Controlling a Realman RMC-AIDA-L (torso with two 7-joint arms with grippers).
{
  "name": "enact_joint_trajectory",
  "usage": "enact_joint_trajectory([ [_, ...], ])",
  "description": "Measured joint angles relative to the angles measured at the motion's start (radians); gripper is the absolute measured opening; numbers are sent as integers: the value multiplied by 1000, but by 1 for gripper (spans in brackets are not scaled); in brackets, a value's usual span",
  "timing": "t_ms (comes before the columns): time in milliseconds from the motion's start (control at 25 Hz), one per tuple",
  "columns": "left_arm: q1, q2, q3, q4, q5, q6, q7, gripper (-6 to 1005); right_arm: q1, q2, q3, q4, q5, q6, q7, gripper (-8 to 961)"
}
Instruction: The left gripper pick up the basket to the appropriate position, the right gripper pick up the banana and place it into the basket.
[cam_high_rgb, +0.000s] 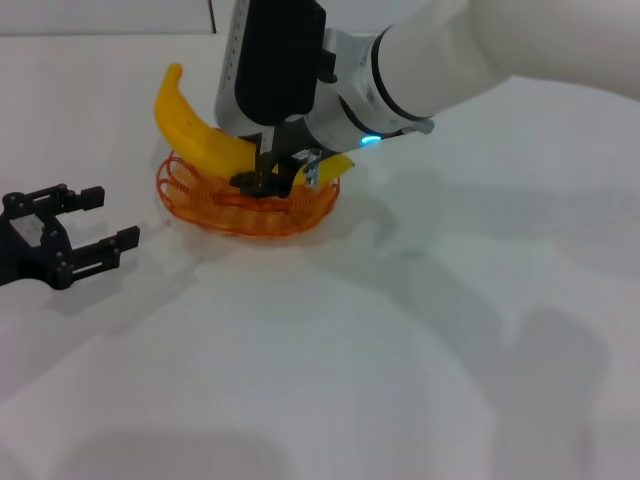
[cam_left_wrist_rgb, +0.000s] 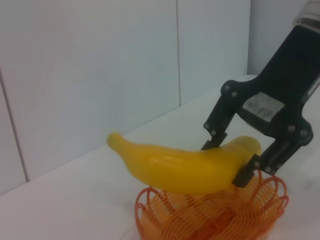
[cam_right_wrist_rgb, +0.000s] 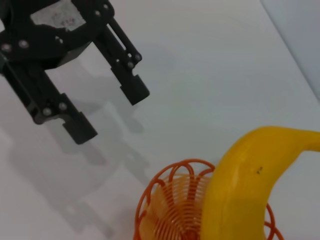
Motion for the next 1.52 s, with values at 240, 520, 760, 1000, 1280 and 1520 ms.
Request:
enact_joint_trajectory([
  [240, 2, 0, 1, 0, 0, 0, 0, 688, -4, 1, -2, 1, 0, 4, 4, 569],
  [520, 9, 0, 1, 0, 0, 0, 0, 688, -69, -5, 15, -96, 1, -7, 0, 603],
  [760, 14, 0, 1, 0, 0, 0, 0, 688, -273, -9, 132, -319, 65, -88, -128, 772],
  [1000, 17, 0, -2, 0, -1, 0, 0, 687, -419, -11, 323, -314, 326, -207, -405, 766],
  [1280, 18, 0, -3, 0, -5, 0, 0, 688, -447, -12, 564, -37, 491, -291, -649, 763],
  [1520, 17, 0, -6, 0, -9, 0, 1, 684, -442, -14, 771, 195, 521, -354, -819, 763],
])
